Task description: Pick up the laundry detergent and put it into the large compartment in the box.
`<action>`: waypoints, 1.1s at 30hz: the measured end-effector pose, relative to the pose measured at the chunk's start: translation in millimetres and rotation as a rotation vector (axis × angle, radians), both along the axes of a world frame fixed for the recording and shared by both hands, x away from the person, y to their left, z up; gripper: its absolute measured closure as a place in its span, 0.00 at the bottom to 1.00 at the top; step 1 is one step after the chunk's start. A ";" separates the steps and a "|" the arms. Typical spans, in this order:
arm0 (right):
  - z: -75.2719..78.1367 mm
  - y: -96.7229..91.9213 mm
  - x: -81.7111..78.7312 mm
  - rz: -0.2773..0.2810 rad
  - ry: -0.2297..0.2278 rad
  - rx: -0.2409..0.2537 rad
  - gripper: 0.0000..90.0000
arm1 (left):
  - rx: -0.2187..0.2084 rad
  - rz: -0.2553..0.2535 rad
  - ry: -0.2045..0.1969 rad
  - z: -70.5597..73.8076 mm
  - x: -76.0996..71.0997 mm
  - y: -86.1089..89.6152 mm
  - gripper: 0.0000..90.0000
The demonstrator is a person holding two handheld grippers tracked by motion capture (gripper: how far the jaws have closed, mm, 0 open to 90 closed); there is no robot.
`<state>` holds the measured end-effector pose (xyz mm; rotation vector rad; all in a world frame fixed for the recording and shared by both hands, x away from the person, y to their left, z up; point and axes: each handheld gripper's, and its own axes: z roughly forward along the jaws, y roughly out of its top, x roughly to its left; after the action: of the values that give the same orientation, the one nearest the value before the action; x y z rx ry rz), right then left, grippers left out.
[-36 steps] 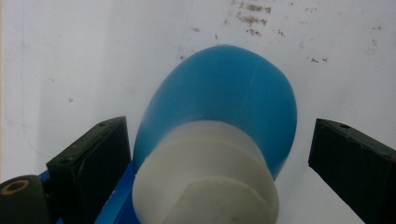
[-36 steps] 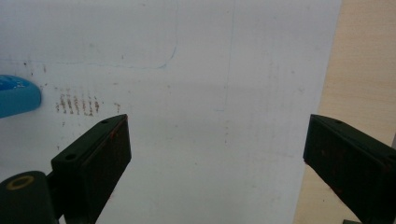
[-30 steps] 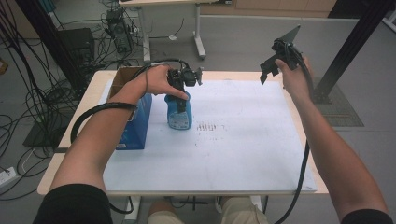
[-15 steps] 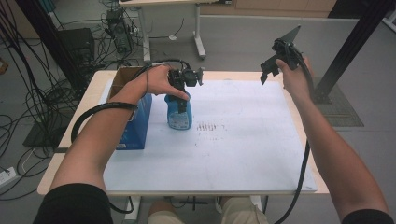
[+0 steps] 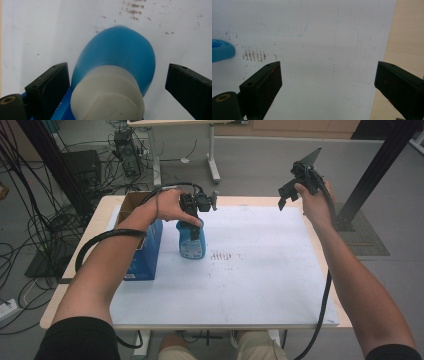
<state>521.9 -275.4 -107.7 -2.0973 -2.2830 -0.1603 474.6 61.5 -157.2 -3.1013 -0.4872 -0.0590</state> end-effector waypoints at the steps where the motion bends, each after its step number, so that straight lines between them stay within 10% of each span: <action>1: -0.1 0.1 0.4 -0.001 0.003 0.000 0.08 | 0.001 0.002 0.003 0.0 0.2 0.0 0.07; 33: -1.1 4.7 0.5 0.003 0.003 -0.005 0.08 | -0.006 0.005 0.003 0.8 -0.7 3.8 0.07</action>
<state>522.3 -270.7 -108.8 -2.0952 -2.2869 -0.1517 473.9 65.3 -156.4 -3.1053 -0.4955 -0.0536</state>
